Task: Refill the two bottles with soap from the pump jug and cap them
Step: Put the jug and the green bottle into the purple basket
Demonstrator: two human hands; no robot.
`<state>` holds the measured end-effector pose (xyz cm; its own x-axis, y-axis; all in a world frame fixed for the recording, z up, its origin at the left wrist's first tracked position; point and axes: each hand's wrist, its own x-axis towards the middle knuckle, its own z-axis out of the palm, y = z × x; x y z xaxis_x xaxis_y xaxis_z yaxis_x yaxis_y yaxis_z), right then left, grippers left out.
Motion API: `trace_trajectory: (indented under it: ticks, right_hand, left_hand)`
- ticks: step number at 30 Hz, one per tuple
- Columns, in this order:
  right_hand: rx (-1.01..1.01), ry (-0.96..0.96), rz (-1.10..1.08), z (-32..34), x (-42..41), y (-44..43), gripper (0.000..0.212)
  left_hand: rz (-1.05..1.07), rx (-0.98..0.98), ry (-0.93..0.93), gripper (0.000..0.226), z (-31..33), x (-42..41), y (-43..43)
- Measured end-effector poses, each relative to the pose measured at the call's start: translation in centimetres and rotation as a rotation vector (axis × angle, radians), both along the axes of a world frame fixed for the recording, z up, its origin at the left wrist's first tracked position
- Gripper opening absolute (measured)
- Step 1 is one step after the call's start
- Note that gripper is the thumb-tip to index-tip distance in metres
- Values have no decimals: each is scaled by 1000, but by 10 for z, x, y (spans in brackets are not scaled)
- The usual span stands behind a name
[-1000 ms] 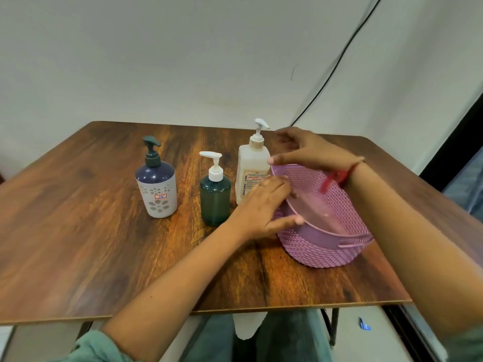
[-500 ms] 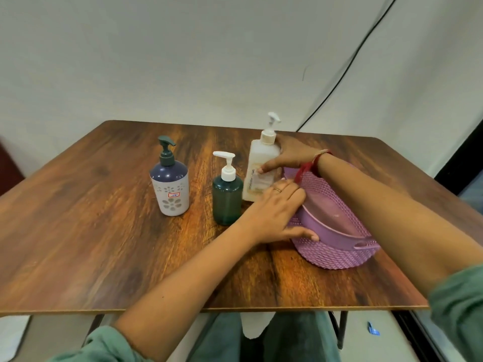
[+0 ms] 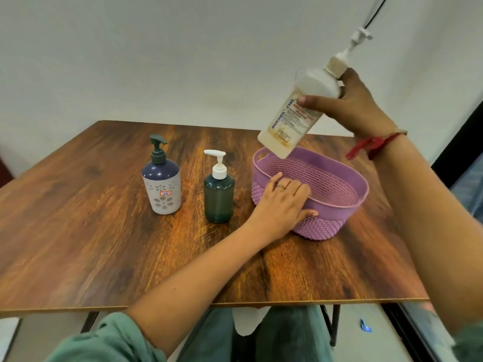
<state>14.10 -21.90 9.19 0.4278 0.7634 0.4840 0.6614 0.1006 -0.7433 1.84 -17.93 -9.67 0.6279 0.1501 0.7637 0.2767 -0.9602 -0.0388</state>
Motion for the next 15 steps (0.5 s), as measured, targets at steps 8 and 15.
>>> trace_trajectory:
  ticks: [8,15]
  right_hand:
    - [-154,-74,-27,-49,36,-23,77]
    - [-300,-200,42,-83,59,-24,70]
  left_hand:
    - [163,-10,33,39,3,5,-4]
    - [240,-58,34,30,8,3,5]
